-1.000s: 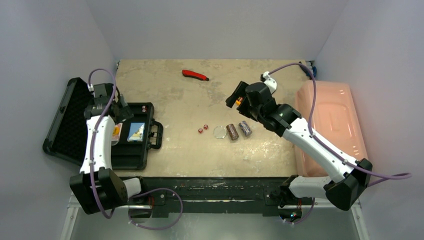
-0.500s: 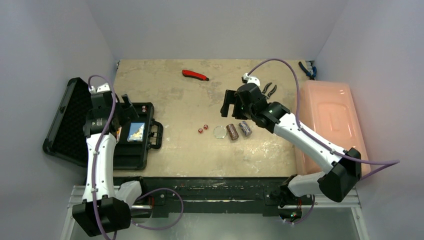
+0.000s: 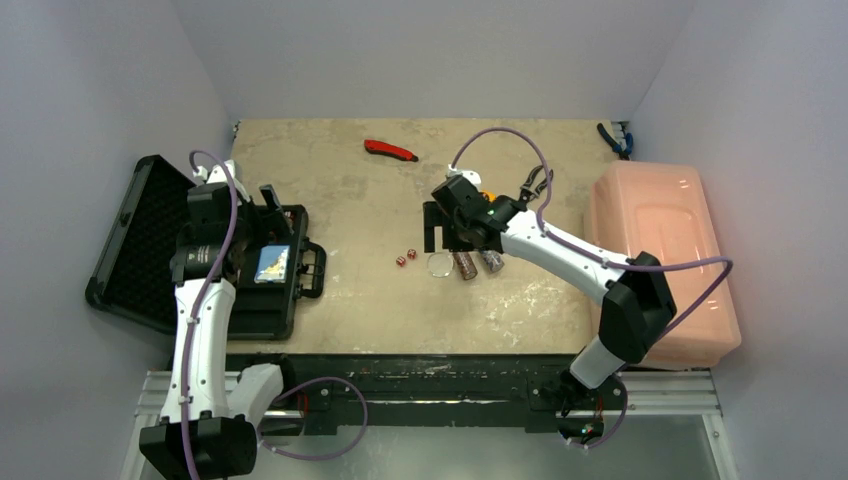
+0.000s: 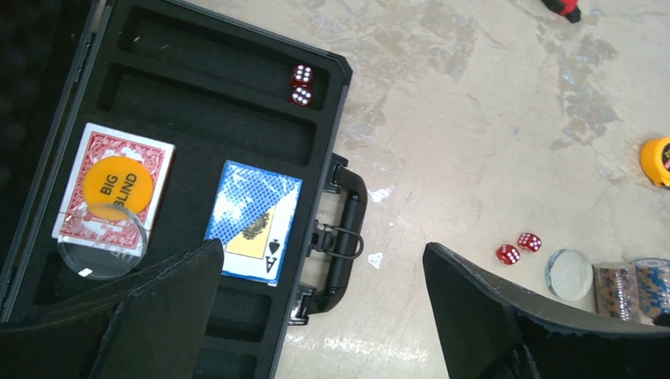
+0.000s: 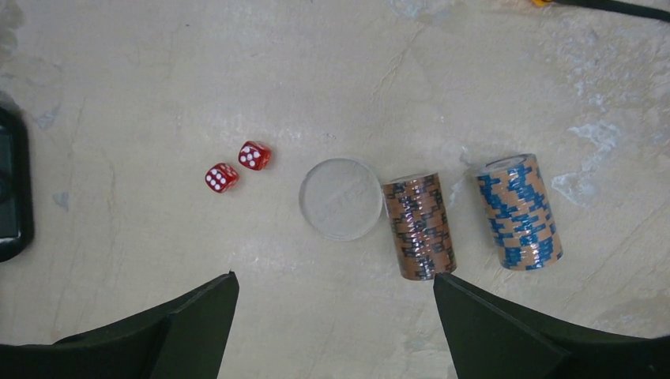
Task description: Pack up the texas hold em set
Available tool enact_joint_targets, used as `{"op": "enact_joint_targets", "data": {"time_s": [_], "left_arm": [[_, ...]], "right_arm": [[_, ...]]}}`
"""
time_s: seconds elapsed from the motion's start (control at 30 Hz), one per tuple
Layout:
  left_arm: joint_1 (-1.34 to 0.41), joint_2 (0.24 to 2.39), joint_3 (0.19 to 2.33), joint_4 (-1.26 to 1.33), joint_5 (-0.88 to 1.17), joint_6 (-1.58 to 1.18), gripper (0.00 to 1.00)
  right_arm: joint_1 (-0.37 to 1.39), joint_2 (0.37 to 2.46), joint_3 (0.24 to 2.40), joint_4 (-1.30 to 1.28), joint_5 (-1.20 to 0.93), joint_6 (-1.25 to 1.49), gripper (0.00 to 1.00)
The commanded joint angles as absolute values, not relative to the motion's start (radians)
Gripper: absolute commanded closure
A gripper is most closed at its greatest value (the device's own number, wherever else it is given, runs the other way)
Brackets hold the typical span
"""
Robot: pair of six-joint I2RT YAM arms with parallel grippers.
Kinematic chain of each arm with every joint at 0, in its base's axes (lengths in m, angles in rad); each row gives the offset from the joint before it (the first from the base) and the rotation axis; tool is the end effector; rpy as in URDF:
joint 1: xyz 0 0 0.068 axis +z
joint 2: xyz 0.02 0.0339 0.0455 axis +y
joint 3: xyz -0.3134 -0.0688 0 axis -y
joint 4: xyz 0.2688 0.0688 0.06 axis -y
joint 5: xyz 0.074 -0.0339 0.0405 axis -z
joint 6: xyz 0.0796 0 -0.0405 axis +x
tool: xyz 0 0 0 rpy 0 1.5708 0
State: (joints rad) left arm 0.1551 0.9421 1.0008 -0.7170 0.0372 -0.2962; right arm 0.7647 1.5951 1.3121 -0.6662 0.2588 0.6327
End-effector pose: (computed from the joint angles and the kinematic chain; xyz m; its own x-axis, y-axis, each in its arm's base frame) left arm 0.2198 0.0314 0.3487 -0.5415 -0.3799 -0.7499 -0.2963 0.9211 -0.2527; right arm 0.2958 0.2556 0.2866 -0.8052 0.0196 -0.5926 -0.1061 0.9786 0.1766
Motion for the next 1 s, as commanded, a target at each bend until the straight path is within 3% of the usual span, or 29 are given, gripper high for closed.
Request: {"op": "enact_joint_targets", "data": {"time_s": [0.0,0.5,0.97], "left_arm": [[0.14,0.914,0.998,-0.667,0.102,-0.309,0.02],[0.095,0.857,0.992,-0.666,0.118,-0.314,0.03],[0.072,0.848,0.997,-0.674,0.11,-0.308,0.04]], "right_arm": [[0.783,1.65,1.379,-0.74,0.308,0.737,0.01],[0.862,1.872,1.499,-0.849,0.405,1.0,0.01],[0.862,1.986,1.543,-0.838,0.452,1.01,0.03]]}}
